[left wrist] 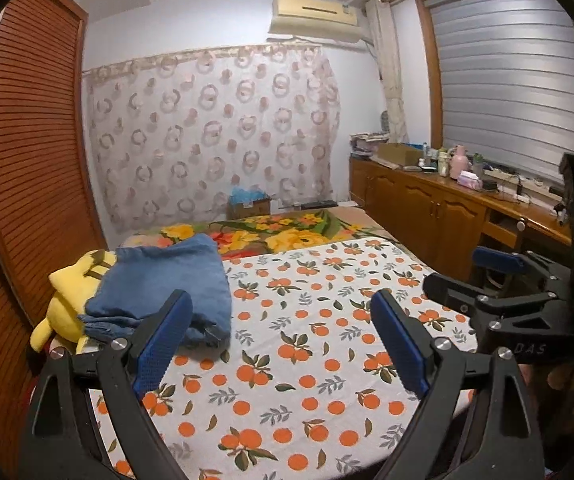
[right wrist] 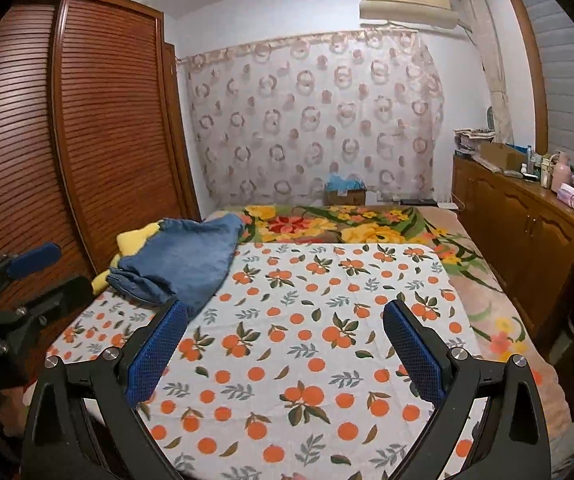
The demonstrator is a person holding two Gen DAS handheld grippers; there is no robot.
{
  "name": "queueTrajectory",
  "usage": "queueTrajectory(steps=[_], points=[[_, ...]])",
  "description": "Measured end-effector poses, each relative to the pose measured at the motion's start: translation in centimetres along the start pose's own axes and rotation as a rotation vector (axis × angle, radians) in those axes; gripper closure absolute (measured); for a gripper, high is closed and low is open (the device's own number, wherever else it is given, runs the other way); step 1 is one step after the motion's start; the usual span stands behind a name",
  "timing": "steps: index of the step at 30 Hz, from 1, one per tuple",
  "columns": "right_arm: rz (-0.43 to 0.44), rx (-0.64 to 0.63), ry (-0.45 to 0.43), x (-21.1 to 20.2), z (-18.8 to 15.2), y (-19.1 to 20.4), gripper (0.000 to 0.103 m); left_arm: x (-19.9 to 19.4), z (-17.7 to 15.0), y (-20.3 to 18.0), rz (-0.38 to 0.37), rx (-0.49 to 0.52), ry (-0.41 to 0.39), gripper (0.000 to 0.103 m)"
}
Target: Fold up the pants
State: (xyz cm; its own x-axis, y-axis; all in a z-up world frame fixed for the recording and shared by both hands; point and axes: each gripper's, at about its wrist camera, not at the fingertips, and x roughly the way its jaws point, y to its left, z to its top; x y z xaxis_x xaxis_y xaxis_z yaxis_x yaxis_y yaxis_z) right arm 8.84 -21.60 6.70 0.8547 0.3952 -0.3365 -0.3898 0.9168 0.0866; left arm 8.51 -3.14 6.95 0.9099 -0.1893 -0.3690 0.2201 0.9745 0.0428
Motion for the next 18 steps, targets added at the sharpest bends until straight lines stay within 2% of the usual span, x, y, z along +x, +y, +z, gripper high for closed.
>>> queueTrajectory(steps=[10,18], points=[[0.000,-0.009,-0.060,-2.5,-0.8,0.1,0.004,-3.3,0.1,-0.4,0.074,0.005,-0.041,0.012],[-0.014,-0.026,-0.081,-3.4,-2.2,0.4,0.004,-4.6,-0.6,0.6,0.078,-0.030,-0.028,0.012]])
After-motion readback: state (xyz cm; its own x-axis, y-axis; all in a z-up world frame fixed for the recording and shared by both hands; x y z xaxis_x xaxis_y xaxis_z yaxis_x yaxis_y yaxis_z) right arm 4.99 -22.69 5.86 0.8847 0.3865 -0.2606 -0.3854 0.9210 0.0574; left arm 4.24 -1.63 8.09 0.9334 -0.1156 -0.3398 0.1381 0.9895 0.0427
